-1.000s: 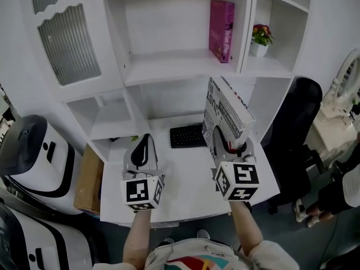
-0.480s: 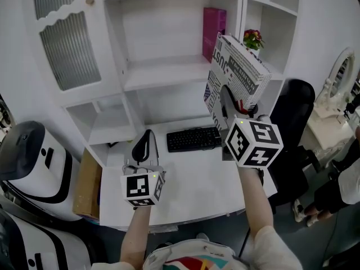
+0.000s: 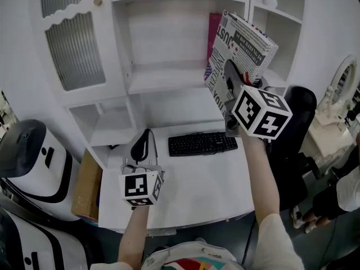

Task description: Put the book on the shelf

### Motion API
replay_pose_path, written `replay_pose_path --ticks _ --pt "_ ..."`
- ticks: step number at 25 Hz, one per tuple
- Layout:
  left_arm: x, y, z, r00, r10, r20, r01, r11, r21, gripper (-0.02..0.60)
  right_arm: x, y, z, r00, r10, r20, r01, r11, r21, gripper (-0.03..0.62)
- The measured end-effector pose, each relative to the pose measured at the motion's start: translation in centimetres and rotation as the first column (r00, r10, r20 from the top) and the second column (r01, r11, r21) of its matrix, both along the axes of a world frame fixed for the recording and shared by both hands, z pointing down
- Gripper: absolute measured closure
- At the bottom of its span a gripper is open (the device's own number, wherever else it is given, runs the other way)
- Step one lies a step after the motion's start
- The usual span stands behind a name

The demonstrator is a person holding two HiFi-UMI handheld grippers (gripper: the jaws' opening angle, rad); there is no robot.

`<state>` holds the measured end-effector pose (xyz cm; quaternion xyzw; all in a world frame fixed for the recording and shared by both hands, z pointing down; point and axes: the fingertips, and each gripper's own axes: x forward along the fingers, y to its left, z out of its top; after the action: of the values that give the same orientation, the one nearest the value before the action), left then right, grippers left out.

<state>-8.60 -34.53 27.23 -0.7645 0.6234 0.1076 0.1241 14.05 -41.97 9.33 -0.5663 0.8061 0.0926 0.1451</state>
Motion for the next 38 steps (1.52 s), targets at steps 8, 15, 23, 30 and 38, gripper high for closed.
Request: replay_pose_path --ticks 8,15,23,30,38 --pt "-0.1 -0.7 -0.5 1.0 -0.012 -0.003 0.012 1.0 0.006 0.577 -1.3 -6.1 -1.6 0.998 -0.007 -0.067 0.002 0.997 -0.084 0.439" --pt "-0.7 -1.3 -0.4 0.999 -0.025 -0.023 0.025 1.0 0.003 0.577 -0.4 -10.6 -1.0 0.994 0.046 -0.096 -0.061 0.985 -0.163 0.439" --pt "-0.6 -2.1 -0.4 0.999 -0.025 -0.046 0.025 1.0 -0.003 0.577 -1.4 -13.9 -0.7 0.992 0.043 -0.118 -0.066 0.977 -0.203 0.439" --pt "-0.2 -2.5 -0.4 0.999 -0.013 -0.049 0.013 1.0 0.002 0.577 -1.7 -15.8 -0.7 0.991 0.059 -0.119 -0.083 0.974 -0.21 0.439" --pt "-0.8 -2.8 -1.0 0.998 -0.04 -0.04 0.041 0.999 0.012 0.577 -2.2 -18.3 -0.7 0.99 0.063 -0.129 -0.09 0.972 -0.216 0.444"
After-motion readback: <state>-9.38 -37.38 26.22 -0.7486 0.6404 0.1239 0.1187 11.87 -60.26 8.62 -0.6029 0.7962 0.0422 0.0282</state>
